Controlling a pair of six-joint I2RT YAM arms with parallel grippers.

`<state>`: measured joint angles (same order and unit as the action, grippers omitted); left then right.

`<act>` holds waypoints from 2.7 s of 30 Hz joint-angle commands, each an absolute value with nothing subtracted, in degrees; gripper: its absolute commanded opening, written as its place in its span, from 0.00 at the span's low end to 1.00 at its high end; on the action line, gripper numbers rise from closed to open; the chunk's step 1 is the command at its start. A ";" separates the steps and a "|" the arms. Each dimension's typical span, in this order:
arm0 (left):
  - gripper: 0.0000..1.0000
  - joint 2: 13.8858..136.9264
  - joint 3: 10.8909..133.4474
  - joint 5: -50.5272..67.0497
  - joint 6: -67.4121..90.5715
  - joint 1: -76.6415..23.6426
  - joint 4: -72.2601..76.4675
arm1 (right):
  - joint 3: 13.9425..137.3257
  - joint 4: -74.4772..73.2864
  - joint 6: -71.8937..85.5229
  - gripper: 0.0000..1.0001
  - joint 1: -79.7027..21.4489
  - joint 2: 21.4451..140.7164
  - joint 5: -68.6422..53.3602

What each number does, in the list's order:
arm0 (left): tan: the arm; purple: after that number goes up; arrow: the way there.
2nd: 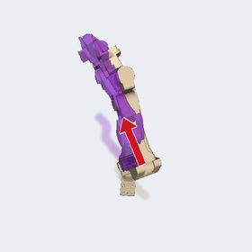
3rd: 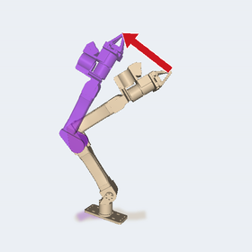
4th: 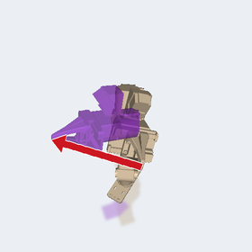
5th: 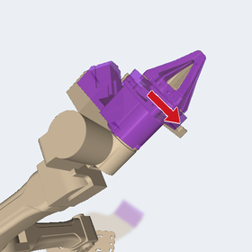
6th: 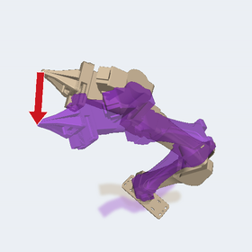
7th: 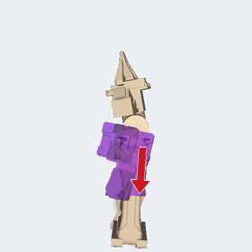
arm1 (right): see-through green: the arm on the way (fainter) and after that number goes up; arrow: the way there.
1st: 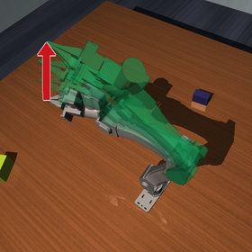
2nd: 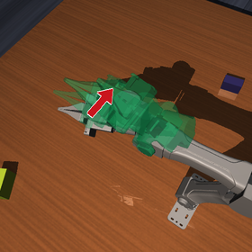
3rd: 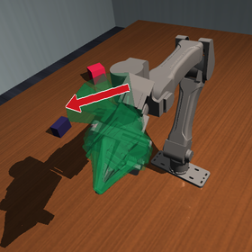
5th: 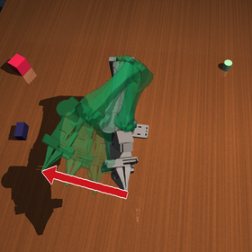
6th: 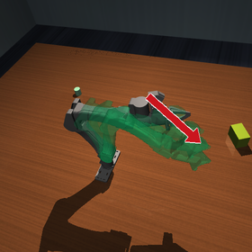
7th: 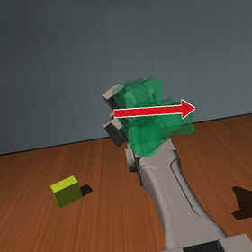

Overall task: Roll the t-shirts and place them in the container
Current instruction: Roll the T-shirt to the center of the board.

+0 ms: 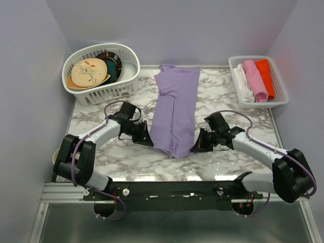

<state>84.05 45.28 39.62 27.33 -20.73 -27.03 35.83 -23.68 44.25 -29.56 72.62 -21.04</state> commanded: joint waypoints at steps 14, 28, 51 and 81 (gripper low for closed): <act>0.00 89.11 56.68 37.35 24.26 -16.44 -32.96 | 44.03 -25.93 44.65 0.00 -26.19 74.62 -18.55; 0.00 99.75 63.63 36.92 23.91 -15.56 -33.22 | 45.79 -20.13 46.15 0.01 -24.70 80.77 -17.31; 0.56 91.59 57.32 34.01 22.93 -11.51 -33.32 | 43.34 -26.98 29.98 0.58 -23.12 76.12 -17.57; 0.52 105.55 51.51 39.99 31.02 -12.66 -22.33 | 39.64 -12.04 40.43 0.58 -22.50 90.96 -23.55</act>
<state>102.89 54.11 42.81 30.30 -11.97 -23.64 39.68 -11.81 39.27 -22.68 87.64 -24.77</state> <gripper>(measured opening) 0.561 0.603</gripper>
